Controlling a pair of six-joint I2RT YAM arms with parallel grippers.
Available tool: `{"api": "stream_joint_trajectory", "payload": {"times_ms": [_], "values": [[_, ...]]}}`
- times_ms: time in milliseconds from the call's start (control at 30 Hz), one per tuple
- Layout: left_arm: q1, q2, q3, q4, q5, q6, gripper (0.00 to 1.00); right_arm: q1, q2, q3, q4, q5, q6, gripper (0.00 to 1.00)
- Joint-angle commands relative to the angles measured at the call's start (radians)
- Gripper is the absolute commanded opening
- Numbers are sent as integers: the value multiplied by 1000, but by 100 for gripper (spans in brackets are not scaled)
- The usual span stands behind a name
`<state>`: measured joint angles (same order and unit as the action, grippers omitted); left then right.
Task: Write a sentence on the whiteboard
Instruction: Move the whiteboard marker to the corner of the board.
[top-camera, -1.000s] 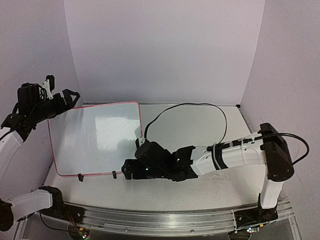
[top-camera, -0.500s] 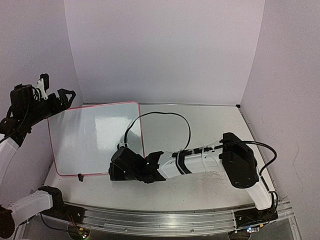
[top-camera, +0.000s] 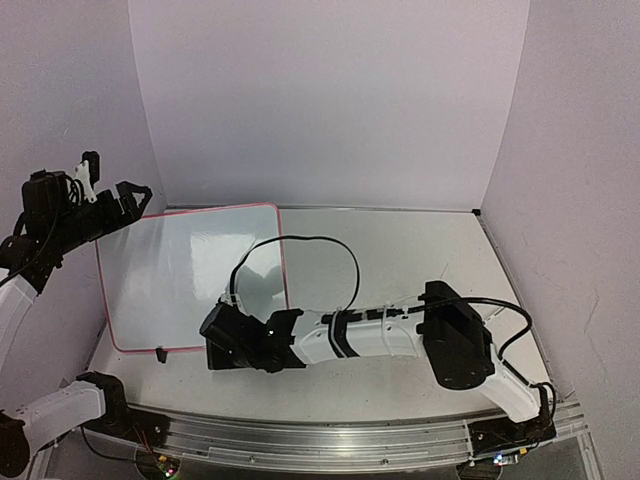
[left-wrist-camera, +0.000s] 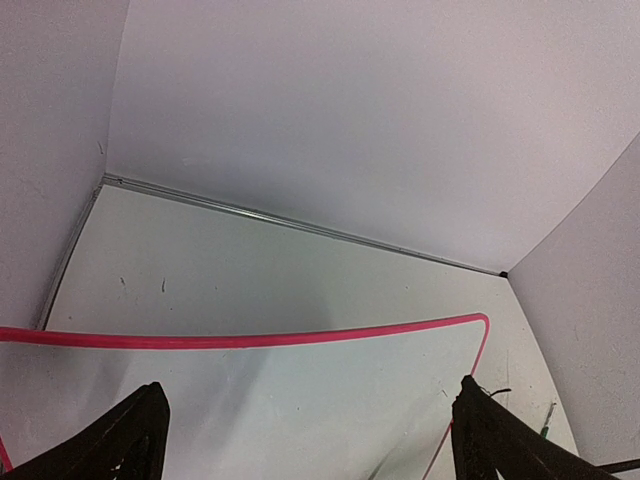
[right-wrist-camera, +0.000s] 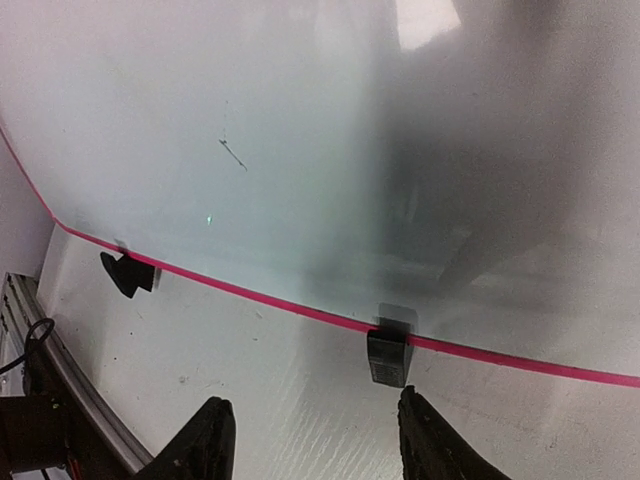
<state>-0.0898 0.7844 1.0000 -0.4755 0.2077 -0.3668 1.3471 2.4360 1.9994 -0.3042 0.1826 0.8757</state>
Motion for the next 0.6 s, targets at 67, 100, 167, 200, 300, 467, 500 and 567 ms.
{"api": "stream_joint_trajectory", "payload": {"times_ms": [67, 100, 167, 200, 300, 467, 500, 567], "values": [[4, -4, 39, 3, 21, 17, 99, 3, 73, 96, -58, 47, 21, 56], [3, -4, 41, 2, 24, 18, 100, 3, 78, 100, -58, 67, 24, 56], [4, -6, 43, -3, 27, 19, 99, 3, 81, 99, -59, 110, 21, 56], [4, -9, 44, -6, 27, 20, 99, 3, 81, 98, -59, 139, 15, 56], [4, -19, 48, -15, 22, 25, 99, 3, 97, 103, -59, 189, -24, 55], [3, -34, 52, -28, 6, 28, 99, 3, 130, 138, -59, 214, -66, 48], [4, -35, 51, -28, 6, 27, 99, 3, 132, 145, -59, 221, -70, 47], [4, -35, 52, -29, 5, 24, 99, 3, 133, 152, -59, 244, -74, 46]]}}
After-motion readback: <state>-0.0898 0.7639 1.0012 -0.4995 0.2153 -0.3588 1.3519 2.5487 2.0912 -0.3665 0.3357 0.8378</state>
